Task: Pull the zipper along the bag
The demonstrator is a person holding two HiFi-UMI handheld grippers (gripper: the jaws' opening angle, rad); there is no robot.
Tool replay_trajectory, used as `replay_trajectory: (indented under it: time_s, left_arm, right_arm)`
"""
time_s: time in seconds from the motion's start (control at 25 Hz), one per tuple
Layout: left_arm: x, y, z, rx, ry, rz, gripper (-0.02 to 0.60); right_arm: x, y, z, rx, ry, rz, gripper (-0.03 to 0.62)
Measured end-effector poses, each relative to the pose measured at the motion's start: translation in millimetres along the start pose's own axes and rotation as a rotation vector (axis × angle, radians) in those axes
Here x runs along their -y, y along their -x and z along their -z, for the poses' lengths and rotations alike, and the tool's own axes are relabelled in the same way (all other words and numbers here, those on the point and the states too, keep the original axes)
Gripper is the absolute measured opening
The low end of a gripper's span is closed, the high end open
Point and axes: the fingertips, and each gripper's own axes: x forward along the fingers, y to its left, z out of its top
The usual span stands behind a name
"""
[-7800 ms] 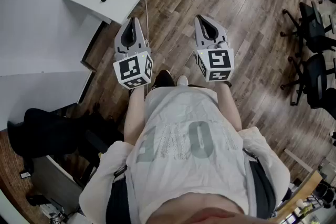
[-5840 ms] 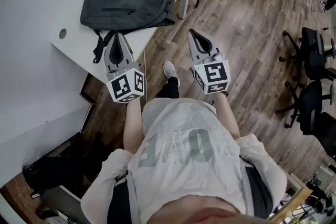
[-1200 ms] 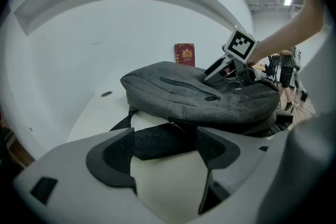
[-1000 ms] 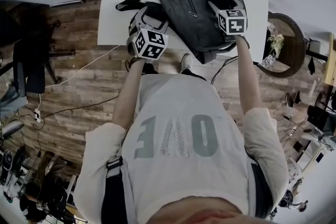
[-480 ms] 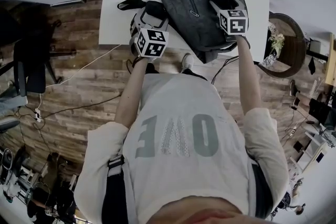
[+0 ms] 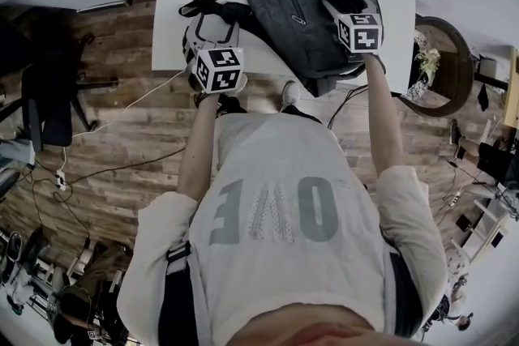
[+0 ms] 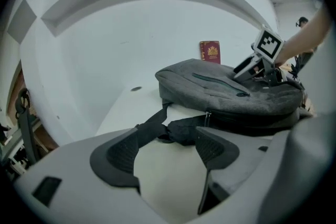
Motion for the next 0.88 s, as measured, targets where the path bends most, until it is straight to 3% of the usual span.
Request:
replay_trajectory:
  time_s: [0.08,0.16,0.32,0.44,0.68,0.88]
  left_arm:
    - [-1,1,-9,0.028,0.007,0.05,0.357]
    - [14,1,-21,0.044,-0.042,0.145,0.357]
    - [49,-9,-31,0.001,-0.134,0.344,0.34]
    - [54,-17,-31,-0.037,-0.17,0.396,0.213]
    - [70,-27,-14,-0.134,-0.237,0.496,0.202]
    - [77,-30,-10,-0.148,-0.189,0.546,0.186]
  right_arm:
    - [0,1,0,0.001,-0.001,0.001,0.358]
    - [0,1,0,0.003,-0.001,0.001,0.357]
    - [0,1,-1,0.005,-0.005,0.0,0.357]
    - [1,1,-1,0.004,-0.004,-0.001,0.357]
    - [1,-1,0,0.009,-0.004,-0.002,0.358]
    - [1,1,1,0.018,-0.004,-0.006,0.357]
